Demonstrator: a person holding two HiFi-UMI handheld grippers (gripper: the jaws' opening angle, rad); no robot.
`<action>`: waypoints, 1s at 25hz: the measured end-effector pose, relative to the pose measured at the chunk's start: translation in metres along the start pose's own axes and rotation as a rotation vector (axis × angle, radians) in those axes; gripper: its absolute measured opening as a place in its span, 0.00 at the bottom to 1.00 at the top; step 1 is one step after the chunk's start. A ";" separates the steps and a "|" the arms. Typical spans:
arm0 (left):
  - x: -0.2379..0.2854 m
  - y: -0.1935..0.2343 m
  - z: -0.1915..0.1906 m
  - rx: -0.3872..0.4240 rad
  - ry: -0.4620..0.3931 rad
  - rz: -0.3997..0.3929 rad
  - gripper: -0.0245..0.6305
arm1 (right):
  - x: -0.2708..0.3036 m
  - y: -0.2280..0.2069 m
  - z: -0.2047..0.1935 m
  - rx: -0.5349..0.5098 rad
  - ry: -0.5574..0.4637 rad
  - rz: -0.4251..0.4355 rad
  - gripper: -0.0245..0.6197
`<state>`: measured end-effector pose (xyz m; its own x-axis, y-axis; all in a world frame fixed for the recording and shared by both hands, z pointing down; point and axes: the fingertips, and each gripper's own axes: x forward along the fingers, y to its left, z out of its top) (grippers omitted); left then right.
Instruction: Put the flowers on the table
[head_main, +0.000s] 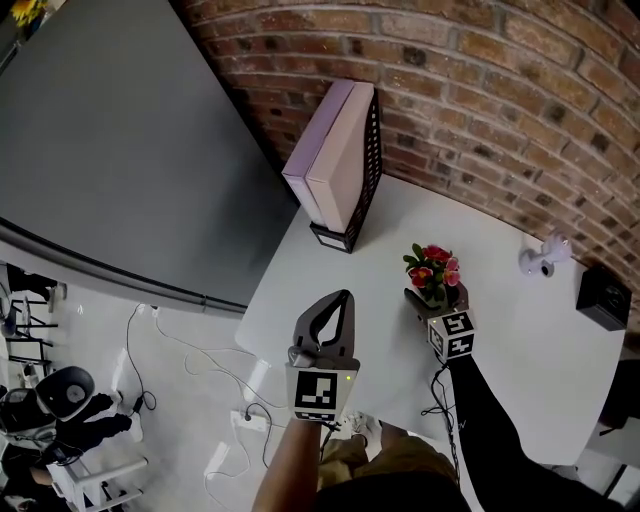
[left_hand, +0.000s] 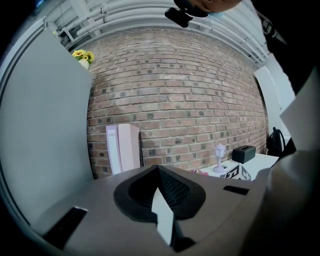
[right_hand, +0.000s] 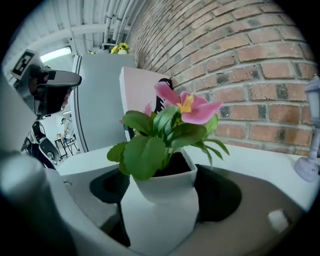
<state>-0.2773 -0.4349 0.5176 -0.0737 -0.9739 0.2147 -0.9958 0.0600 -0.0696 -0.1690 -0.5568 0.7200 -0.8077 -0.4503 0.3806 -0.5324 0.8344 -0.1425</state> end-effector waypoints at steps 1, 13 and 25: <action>-0.001 0.000 0.000 -0.006 0.000 -0.003 0.05 | -0.003 0.000 -0.001 0.004 0.002 0.000 0.65; -0.017 -0.012 0.016 -0.016 -0.021 -0.063 0.05 | -0.057 0.007 0.013 -0.011 -0.038 -0.066 0.65; -0.062 -0.029 0.040 0.009 -0.039 -0.207 0.05 | -0.137 0.067 0.085 -0.064 -0.168 -0.151 0.65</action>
<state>-0.2421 -0.3850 0.4674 0.1350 -0.9729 0.1879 -0.9888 -0.1443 -0.0369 -0.1156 -0.4661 0.5809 -0.7535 -0.6141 0.2348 -0.6379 0.7693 -0.0352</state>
